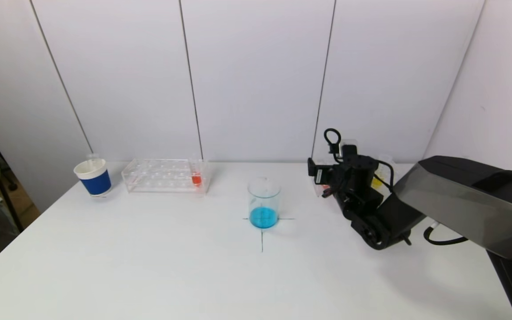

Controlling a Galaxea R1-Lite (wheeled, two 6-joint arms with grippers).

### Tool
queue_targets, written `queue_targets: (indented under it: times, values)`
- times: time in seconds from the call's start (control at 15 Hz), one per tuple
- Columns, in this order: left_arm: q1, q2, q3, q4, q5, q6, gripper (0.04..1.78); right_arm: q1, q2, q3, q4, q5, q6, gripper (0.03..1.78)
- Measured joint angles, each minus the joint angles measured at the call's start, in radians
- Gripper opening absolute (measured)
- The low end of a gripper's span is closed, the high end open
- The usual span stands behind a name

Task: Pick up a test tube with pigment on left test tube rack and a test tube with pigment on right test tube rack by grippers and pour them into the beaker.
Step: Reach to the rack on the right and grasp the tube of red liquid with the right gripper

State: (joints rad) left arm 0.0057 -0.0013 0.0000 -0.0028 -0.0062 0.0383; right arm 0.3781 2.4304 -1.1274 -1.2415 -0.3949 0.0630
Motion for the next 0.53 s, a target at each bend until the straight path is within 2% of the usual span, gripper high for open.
queue_targets:
  times: [0.53]
  values:
    - [0.0, 0.0, 0.0, 0.0, 0.001, 0.0, 1.78, -0.001, 0.006, -0.024, 0.0, -0.001, -0.005, 1.77]
